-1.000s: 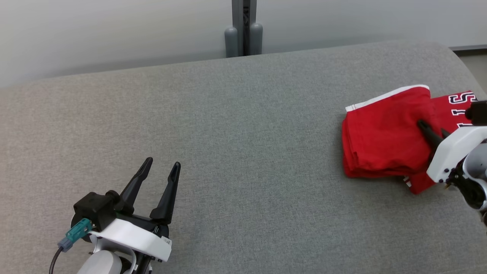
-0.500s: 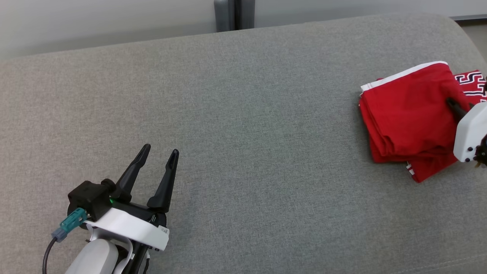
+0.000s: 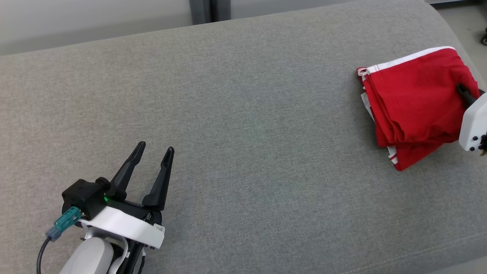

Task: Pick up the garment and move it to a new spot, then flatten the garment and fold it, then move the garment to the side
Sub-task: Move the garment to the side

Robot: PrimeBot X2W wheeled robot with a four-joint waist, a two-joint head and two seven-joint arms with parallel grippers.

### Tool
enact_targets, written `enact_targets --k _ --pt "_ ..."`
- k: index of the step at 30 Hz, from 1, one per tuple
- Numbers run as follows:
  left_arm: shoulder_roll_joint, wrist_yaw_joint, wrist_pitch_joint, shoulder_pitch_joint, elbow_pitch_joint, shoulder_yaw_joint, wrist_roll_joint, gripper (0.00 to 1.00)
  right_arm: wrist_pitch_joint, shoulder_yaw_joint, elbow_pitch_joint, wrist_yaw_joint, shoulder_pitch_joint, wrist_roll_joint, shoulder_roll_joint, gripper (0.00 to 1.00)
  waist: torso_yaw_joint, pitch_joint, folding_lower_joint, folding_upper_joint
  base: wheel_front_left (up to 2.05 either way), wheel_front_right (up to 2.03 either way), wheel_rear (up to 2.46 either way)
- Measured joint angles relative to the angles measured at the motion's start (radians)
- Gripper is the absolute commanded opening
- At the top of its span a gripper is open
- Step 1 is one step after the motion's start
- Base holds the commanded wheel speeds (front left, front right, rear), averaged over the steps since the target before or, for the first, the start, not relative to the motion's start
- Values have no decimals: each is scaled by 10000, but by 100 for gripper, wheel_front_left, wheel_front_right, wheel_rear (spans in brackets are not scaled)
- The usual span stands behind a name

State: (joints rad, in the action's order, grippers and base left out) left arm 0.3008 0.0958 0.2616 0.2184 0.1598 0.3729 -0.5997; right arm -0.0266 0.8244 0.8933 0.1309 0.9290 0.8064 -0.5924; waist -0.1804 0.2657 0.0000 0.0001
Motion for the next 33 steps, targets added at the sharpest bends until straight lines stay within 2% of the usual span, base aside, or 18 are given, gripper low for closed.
enact_targets --k 8,9,11,13,16,17,18,23,30,33 --pt "71 42 -21 154 -69 90 29 100 734 -50 1220 0 314 -673 516 1 -260 144 0 0 0 0 0" --pt "84 42 -31 155 -79 113 29 100 899 -59 1419 2 345 -792 623 7 -251 179 0 0 0 0 0" --pt "125 44 -59 184 -98 138 29 100 1271 -136 1891 2 525 -1009 807 10 -209 244 0 0 0 0 0" --pt "176 69 -77 229 -109 167 29 100 1664 -270 2382 0 661 -1212 949 26 -131 291 0 0 0 0 0" --pt "259 79 -105 331 -117 169 27 100 2054 -368 3114 2 679 -1446 1250 43 9 339 0 0 0 0 0" --pt "286 82 -105 336 -119 163 25 100 2136 -384 3308 2 711 -1559 1306 80 50 351 0 0 0 0 0" --pt "291 86 -105 336 -111 167 23 100 2211 -393 3499 0 760 -1705 1329 100 90 359 0 0 0 0 0" --pt "290 84 -104 336 -90 173 -4 100 2669 -777 3848 0 935 -2293 1304 100 205 346 0 0 0 0 0" --pt "203 40 -84 311 -8 144 -48 100 2842 -1555 3900 0 879 -2694 1599 100 101 88 0 0 0 0 0" --pt "136 -4 -58 200 29 104 -52 100 2867 -1914 3283 0 853 -2913 1684 100 -9 -123 0 0 0 0 0"
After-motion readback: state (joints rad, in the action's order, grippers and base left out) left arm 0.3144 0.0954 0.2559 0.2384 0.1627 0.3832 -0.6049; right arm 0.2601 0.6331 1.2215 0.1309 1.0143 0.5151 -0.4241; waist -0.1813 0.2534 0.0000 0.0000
